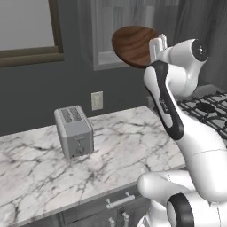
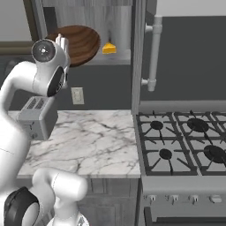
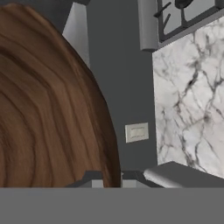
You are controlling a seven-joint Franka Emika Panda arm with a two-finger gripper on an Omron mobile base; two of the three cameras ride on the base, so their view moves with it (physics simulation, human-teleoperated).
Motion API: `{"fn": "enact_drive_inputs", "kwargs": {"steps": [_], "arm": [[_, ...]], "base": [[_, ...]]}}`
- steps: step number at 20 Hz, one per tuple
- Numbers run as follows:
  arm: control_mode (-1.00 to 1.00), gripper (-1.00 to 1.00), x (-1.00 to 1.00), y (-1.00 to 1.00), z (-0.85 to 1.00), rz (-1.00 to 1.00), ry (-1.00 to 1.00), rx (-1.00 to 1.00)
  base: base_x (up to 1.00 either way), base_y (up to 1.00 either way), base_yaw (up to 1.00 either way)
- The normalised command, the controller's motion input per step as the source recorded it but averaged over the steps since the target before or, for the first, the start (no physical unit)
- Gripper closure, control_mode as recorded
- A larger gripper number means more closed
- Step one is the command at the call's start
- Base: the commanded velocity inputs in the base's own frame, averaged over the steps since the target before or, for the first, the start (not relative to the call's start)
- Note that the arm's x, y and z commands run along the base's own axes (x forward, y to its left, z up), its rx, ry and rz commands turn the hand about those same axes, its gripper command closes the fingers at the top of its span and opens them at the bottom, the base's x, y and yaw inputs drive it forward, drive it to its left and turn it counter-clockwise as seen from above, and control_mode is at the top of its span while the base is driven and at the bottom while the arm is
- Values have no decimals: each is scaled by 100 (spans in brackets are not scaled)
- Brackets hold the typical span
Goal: Pick the mug and place it in the sink. Pick the bowl and place it in the open cabinet and then close the cabinet.
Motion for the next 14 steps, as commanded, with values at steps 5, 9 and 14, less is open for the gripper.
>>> {"fn": "enact_drive_inputs", "kwargs": {"steps": [5, 9, 14], "arm": [[-100, 100, 55, 0, 0, 0, 1, 0], [-100, 100, 55, 0, 0, 0, 0, 0], [-100, 100, 57, 0, 0, 0, 0, 0]], "base": [[0, 0, 0], [0, 0, 0], [0, 0, 0]]}}
